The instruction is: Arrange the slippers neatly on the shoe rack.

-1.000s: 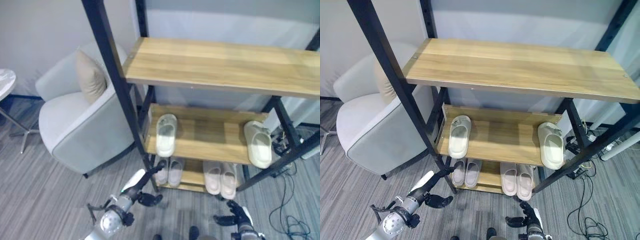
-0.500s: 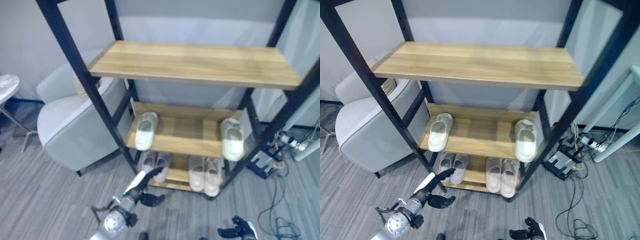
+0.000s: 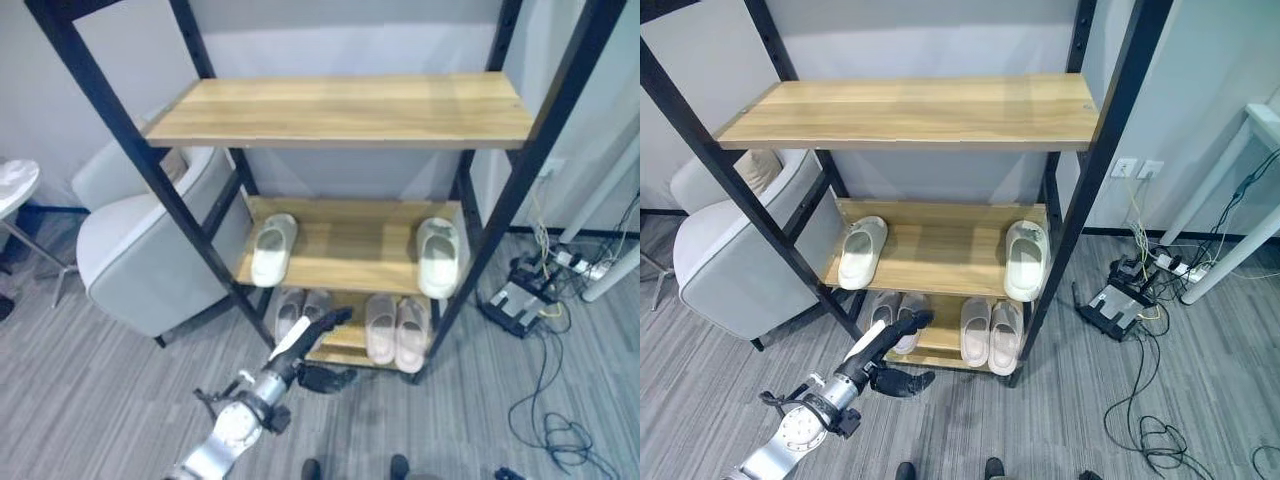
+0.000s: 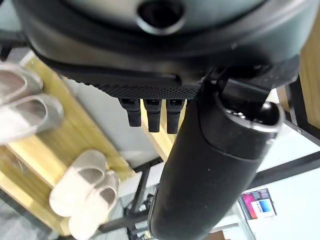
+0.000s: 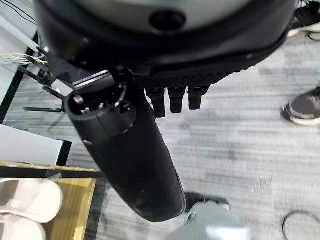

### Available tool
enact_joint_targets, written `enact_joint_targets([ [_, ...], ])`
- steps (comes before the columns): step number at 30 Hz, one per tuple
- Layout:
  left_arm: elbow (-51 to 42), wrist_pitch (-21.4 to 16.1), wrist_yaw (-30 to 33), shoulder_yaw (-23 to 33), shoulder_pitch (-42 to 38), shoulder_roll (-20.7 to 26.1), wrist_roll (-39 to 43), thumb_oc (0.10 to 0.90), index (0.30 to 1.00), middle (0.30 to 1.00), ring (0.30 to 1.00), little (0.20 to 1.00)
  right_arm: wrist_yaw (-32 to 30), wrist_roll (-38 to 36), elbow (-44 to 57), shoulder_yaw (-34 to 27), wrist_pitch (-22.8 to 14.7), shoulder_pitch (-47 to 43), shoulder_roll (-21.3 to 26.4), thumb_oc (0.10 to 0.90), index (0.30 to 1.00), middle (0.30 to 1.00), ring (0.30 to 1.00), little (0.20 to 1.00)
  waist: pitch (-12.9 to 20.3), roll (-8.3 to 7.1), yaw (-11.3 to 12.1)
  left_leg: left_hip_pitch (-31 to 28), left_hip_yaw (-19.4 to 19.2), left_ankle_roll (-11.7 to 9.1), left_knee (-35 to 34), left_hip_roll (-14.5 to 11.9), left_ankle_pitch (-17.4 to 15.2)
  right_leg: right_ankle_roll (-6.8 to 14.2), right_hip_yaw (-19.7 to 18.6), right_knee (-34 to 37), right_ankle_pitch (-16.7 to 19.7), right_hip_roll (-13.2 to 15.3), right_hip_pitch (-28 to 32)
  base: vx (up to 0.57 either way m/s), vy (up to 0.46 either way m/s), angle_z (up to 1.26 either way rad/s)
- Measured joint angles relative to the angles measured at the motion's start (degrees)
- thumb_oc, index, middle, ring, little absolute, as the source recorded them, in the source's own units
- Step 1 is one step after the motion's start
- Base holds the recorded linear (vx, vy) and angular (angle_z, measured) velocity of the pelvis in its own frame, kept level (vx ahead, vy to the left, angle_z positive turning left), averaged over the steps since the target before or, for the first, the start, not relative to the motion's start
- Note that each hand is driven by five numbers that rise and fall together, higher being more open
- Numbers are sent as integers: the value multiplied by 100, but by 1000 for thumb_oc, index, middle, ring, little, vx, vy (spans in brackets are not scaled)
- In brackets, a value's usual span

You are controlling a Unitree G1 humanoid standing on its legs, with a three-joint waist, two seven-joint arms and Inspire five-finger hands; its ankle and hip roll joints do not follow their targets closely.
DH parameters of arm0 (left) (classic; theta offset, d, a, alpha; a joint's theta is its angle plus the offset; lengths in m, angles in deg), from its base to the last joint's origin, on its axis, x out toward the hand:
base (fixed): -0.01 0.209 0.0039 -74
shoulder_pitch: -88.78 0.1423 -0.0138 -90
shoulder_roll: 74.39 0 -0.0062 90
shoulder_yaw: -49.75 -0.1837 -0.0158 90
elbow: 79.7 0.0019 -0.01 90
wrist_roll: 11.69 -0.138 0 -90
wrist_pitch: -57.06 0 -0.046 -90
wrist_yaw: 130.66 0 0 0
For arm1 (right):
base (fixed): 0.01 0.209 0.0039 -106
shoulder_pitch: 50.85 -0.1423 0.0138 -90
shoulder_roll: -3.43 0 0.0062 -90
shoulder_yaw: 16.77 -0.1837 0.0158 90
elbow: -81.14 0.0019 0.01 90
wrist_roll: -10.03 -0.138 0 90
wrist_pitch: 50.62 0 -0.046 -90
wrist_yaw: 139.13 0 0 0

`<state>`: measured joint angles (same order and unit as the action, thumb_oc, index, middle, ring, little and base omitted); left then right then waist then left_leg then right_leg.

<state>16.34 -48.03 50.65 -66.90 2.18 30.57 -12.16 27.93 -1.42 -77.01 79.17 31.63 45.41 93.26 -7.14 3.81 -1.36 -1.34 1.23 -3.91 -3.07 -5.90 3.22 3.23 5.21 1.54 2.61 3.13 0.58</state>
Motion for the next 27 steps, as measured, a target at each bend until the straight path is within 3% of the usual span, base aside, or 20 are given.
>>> enact_joint_targets([
  [5, -141, 4, 70, 228, 106, 222, -351, 800, 900, 900, 900, 900, 26, 3, 12, -63, -32, -36, -97, 800, 900, 900, 900, 900, 6, -28, 0, -202, -111, 31, -180, 97, 36, 20, -68, 352, 234, 76, 265, 43, 104, -8],
  [10, -520, -10, 381, 1109, 141, 230, -481, 800, 900, 900, 900, 900, 95, 16, -43, -59, 20, 5, -265, 800, 900, 900, 900, 900, 36, -149, 4, -274, -163, 47, -183, 147, 11, 54, -89, 345, 240, 133, 325, -8, 47, -2],
  [17, -491, -33, 723, 1071, -392, 325, -632, 800, 900, 900, 900, 900, 133, 17, -247, -53, 63, 63, -338, 800, 900, 900, 900, 900, 326, -295, -48, -121, -134, 56, -185, 206, 52, 133, -72, 386, 225, 197, 179, 10, 11, 2],
  [27, -253, -40, 861, 876, -1078, 1168, -1810, 800, 900, 900, 900, 900, 197, 228, -444, -50, 102, 277, -288, 800, 900, 900, 900, 900, 481, -280, -140, -90, -314, 57, -186, 226, 52, 150, -249, 387, 301, 214, 54, 45, 18, -8],
])
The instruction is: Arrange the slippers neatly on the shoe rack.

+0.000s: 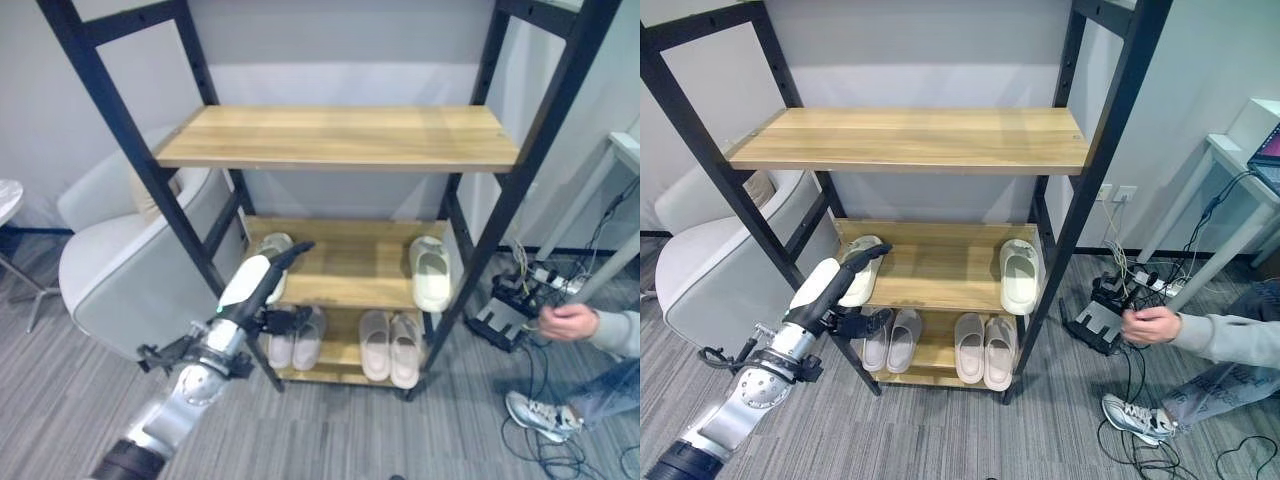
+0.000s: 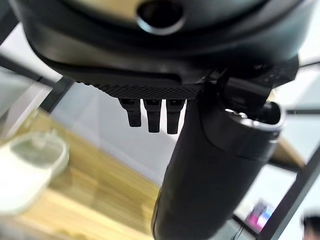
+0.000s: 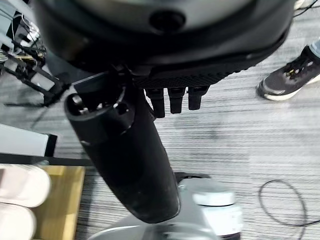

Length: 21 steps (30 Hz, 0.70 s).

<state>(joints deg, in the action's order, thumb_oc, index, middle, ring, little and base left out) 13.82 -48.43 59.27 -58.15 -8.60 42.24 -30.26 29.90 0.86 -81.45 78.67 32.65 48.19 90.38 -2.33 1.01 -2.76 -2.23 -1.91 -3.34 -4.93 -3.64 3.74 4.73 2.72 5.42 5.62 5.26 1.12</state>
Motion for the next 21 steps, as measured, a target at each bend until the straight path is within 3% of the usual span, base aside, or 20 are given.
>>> enact_joint_targets([
  [13, 1184, 51, 333, -989, -1677, 810, -1355, 800, 900, 900, 900, 900, 62, 19, -30, 50, -29, -148, 293, 800, 900, 900, 900, 900, 34, -23, -64, 666, -263, 47, 0, 95, 148, 66, -228, -1, 261, 60, -800, -10, 34, -10],
  [21, 1939, 294, 607, -1420, -2369, 1267, -1615, 800, 900, 900, 900, 900, 61, 2, -12, 48, -161, -354, 381, 800, 900, 900, 900, 900, -49, -120, -183, 1031, -295, 42, 2, 157, 189, 90, -272, -3, 330, 79, -1186, -40, 43, -3],
])
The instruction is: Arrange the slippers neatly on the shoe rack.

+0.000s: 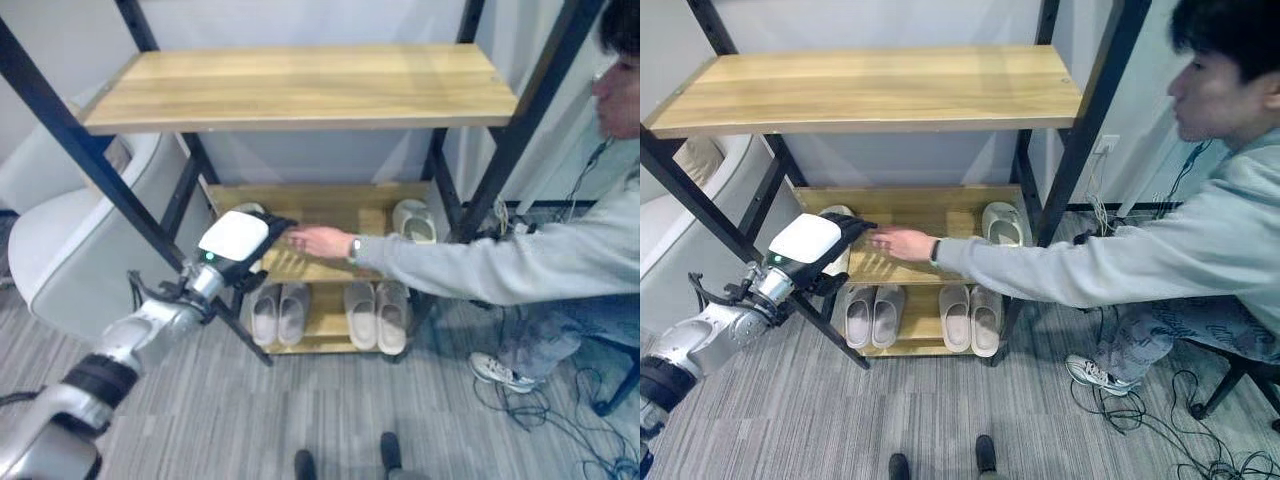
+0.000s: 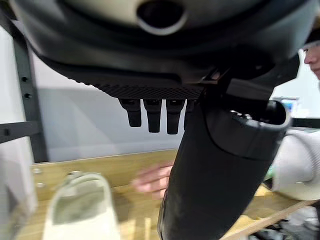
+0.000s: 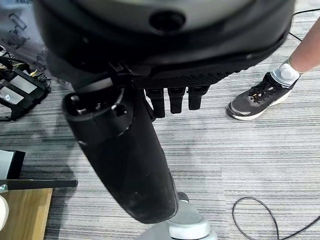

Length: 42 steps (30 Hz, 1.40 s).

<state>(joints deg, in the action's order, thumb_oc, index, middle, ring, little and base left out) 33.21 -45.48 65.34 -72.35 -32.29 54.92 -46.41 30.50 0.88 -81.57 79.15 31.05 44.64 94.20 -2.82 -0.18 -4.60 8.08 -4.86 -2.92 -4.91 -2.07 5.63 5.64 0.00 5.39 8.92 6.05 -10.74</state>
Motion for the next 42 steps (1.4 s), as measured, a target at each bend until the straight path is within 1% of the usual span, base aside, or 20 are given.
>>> enact_joint_targets([
  [2, 221, 42, 165, 25, -166, 47, 7, 800, 900, 900, 900, 900, 1, -3, -2, 1, -13, -53, 46, 800, 900, 900, 900, 900, -137, -5, 33, 55, -89, 7, 1, -4, -4, 11, -88, 0, 23, 25, -92, -42, 40, -14],
  [4, 309, 130, 216, 27, -255, 49, 17, 800, 900, 900, 900, 900, 4, -3, -20, 0, -3, -129, 76, 800, 900, 900, 900, 900, -265, 9, 15, 83, -101, 58, 4, 25, 33, 1, -96, -1, 71, 44, -122, -70, 57, -3],
  [5, 600, 96, 256, -106, -520, 48, 48, 800, 900, 900, 900, 900, 10, -5, -6, 9, -13, -175, 111, 800, 900, 900, 900, 900, -340, 23, 19, 178, -100, 62, 4, 45, 37, -1, -99, -30, 109, 66, -225, -44, 34, -1],
  [7, 727, 162, 265, -175, -838, 94, 73, 800, 900, 900, 900, 900, 9, -8, -7, 4, -12, -309, 150, 800, 900, 900, 900, 900, -492, 34, 24, 303, -101, 104, 25, 66, 87, 10, -105, -43, 184, 79, -342, -21, 36, 0],
  [9, 730, 148, 292, -201, -877, 130, 61, 800, 900, 900, 900, 900, 8, -12, -2, 4, -19, -377, 170, 800, 900, 900, 900, 900, -547, 45, 19, 330, -103, 102, 24, 81, 86, 11, -109, -43, 187, 81, -378, -9, 37, -2],
  [12, 773, 233, 391, -205, -1002, 131, 60, 800, 900, 900, 900, 900, 8, -14, 26, 4, -84, -426, 176, 800, 900, 900, 900, 900, -638, 41, 14, 347, -106, 93, 24, 65, 82, 11, -109, -41, 183, 76, -399, 0, 0, 0],
  [14, 979, 346, 504, -414, -1417, 135, 54, 800, 900, 900, 900, 900, 8, -25, 29, 4, -166, -481, 184, 800, 900, 900, 900, 900, -702, 34, 17, 457, -102, 64, 25, 65, 84, 11, -105, -41, 184, 78, -504, -8, 19, 1],
  [18, 1307, 488, 621, -630, -1968, 132, 47, 800, 900, 900, 900, 900, 0, -61, 27, 4, -178, -647, 197, 800, 900, 900, 900, 900, -862, 16, -10, 505, -108, 83, 25, 91, 99, 9, -113, -43, 200, 75, -565, 9, 7, -1],
  [21, 1381, 583, 658, -646, -2157, 132, 45, 800, 900, 900, 900, 900, -2, -70, 30, 5, -196, -671, 199, 800, 900, 900, 900, 900, -873, 13, -16, 524, -114, 90, 26, 81, 98, 8, -109, -46, 203, 65, -590, 25, 10, -2],
  [23, 1383, 641, 744, -646, -2183, 133, 42, 800, 900, 900, 900, 900, -2, -110, 33, 6, -218, -671, 199, 800, 900, 900, 900, 900, -876, 8, -15, 524, -118, 96, 26, 80, 82, 8, -103, -46, 203, 62, -592, 19, 3, -1],
  [27, 1382, 640, 752, -646, -2193, 133, 22, 800, 900, 900, 900, 900, 2, -111, 39, 8, -228, -675, 199, 800, 900, 900, 900, 900, -900, -32, -4, 522, -123, 100, 26, 85, 78, 8, -100, -47, 203, 67, -592, 8, -2, 0],
  [30, 1228, 665, 748, -592, -2109, 121, 19, 800, 900, 900, 900, 900, -25, -214, 97, 292, -122, -839, 139, 800, 900, 900, 900, 900, -927, -79, 18, 505, -120, 100, 26, 45, 79, 8, -86, -47, 203, 57, -569, 46, -25, 0],
  [32, 1139, 695, 745, -423, -1936, -133, 41, 800, 900, 900, 900, 900, 2, -209, 282, 365, -191, -824, 61, 800, 900, 900, 900, 900, -927, -80, 26, 444, -120, 97, 26, 42, 77, 7, -93, -46, 202, 43, -511, 16, -16, 1],
  [34, 1121, 695, 737, -362, -1878, -272, 81, 800, 900, 900, 900, 900, -1, -207, 337, 355, -248, -823, -4, 800, 900, 900, 900, 900, -927, -81, 30, 397, -113, 93, 25, 44, 73, 9, -92, -45, 197, 41, -457, 8, -24, 0],
  [35, 954, 639, 734, -333, -1808, -285, 208, 800, 900, 900, 900, 900, -5, -205, 414, 357, -247, -842, -46, 800, 900, 900, 900, 900, -927, -86, 17, 370, -119, 90, 25, 32, 70, 10, -92, -45, 195, 42, -432, 23, -66, -1],
  [36, 840, 616, 725, -218, -1722, -301, 293, 800, 900, 900, 900, 900, -9, -203, 442, 355, -239, -841, -58, 800, 900, 900, 900, 900, -927, -85, 18, 365, -121, 90, 25, 30, 71, 10, -92, -45, 195, 43, -426, 26, -72, -2],
  [37, 609, 601, 724, 113, -1482, -362, 379, 800, 900, 900, 900, 900, -10, -196, 495, 355, -224, -836, -66, 800, 900, 900, 900, 900, -927, -85, 6, 348, -126, 91, 25, 30, 71, 10, -94, -45, 195, 42, -417, 26, -54, -3],
  [38, 282, 554, 746, 567, -1159, -691, 770, 800, 900, 900, 900, 900, -12, -170, 479, 355, -160, -792, -70, 800, 900, 900, 900, 900, -926, -85, 12, 263, -138, 91, 25, 24, 71, 8, -98, -45, 184, 37, -334, 29, -62, -3],
  [42, -196, 388, 730, 726, -827, -997, 1216, 800, 900, 900, 900, 900, -25, -86, 466, 355, -116, -771, -75, 800, 900, 900, 900, 900, -923, -86, 14, 128, -132, 84, 24, 13, 56, -6, -91, -40, 120, 38, -208, 31, -61, 1],
])
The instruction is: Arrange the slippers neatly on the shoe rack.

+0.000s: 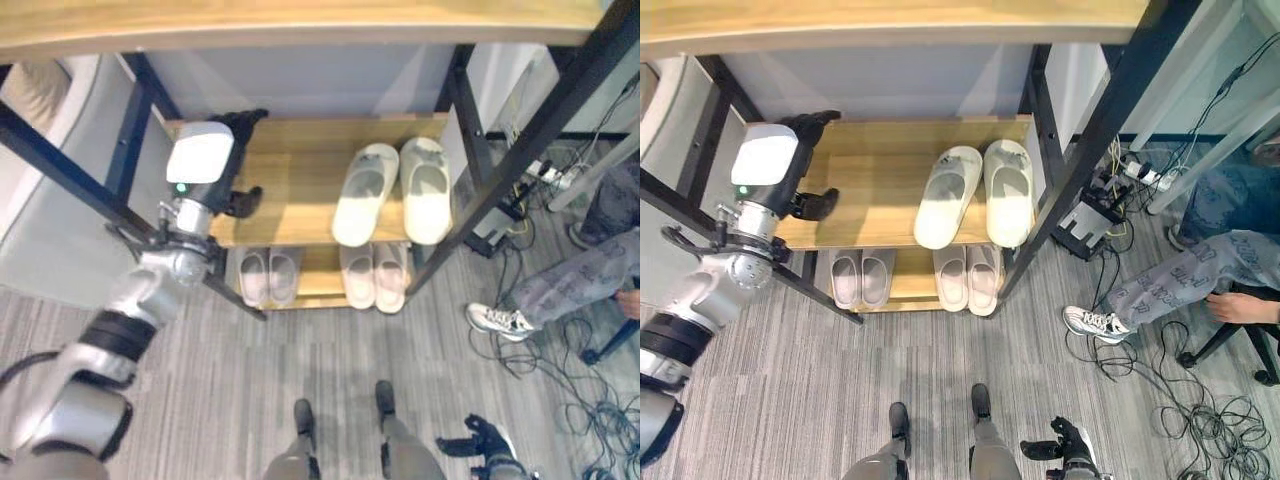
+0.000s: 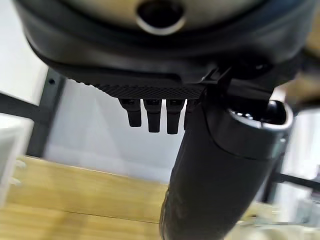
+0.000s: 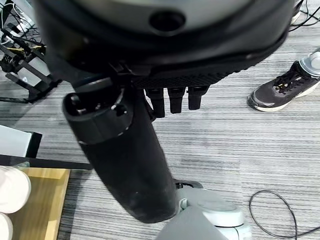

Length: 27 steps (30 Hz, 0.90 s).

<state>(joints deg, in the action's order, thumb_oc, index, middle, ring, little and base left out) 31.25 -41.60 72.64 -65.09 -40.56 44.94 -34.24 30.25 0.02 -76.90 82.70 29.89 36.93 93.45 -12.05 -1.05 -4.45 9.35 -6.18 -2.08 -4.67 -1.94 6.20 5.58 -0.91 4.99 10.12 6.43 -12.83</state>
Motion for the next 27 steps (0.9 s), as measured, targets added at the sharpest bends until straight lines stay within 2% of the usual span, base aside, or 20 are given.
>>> enact_joint_targets([
  [3, -194, -58, -21, 2, 39, -207, 205, 800, 900, 900, 900, 900, -1, 67, -14, 6, 55, 4, -22, 800, 900, 900, 900, 900, 1, 2, 1, -29, 2, -1, -1, 5, 0, 29, -4, 11, -35, -1, 34, 30, -51, 0],
  [4, -271, -51, -25, 6, 41, -436, 216, 800, 900, 900, 900, 900, -22, 73, -38, 5, 97, 4, -34, 800, 900, 900, 900, 900, 13, 21, 4, -54, -10, 0, 0, 5, 0, 29, -5, 38, -42, 4, 60, 0, 0, 0],
  [7, -416, -131, -48, -82, 39, -723, 214, 800, 900, 900, 900, 900, -35, 76, -71, 9, 114, -5, -88, 800, 900, 900, 900, 900, 32, 54, -20, -80, -22, 2, 1, 7, 2, -10, -14, 38, -10, 5, 80, 18, -38, -1],
  [10, -405, -149, -142, -373, -25, -867, 210, 800, 900, 900, 900, 900, -49, 78, -93, 15, 117, -2, -105, 800, 900, 900, 900, 900, 100, 159, -84, -70, -48, 9, 0, 14, -4, -21, -31, -1, 17, 4, 63, 8, -19, -4],
  [15, -285, -172, -152, -742, -150, -935, 200, 800, 900, 900, 900, 900, -72, 77, -115, 20, 115, 15, -94, 800, 900, 900, 900, 900, 174, 274, -176, -41, -114, 10, 0, 10, -9, -15, -118, -4, 42, -15, -7, 7, -15, -8],
  [21, 234, -115, -144, -984, -772, -1085, 154, 800, 900, 900, 900, 900, -184, 63, -214, 15, 112, 6, -87, 800, 900, 900, 900, 900, 201, 284, -220, 167, -298, 14, 1, 21, -1, 47, -314, -1, 73, -14, -315, 14, -4, -15],
  [25, 595, -4, -128, -1221, -1199, -1091, 148, 800, 900, 900, 900, 900, -194, 49, -206, 18, 106, 70, -84, 800, 900, 900, 900, 900, 200, 284, -367, 285, -345, 16, 1, 23, 3, 48, -355, -2, 106, -21, -462, 9, 6, -6],
  [27, 879, 9, -115, -1566, -1534, -1081, 49, 800, 900, 900, 900, 900, -195, 28, -213, 42, 106, 77, -84, 800, 900, 900, 900, 900, 201, 283, -373, 352, -352, 17, 1, 34, 1, 2, -363, -4, 159, -35, -528, 2, 2, -3],
])
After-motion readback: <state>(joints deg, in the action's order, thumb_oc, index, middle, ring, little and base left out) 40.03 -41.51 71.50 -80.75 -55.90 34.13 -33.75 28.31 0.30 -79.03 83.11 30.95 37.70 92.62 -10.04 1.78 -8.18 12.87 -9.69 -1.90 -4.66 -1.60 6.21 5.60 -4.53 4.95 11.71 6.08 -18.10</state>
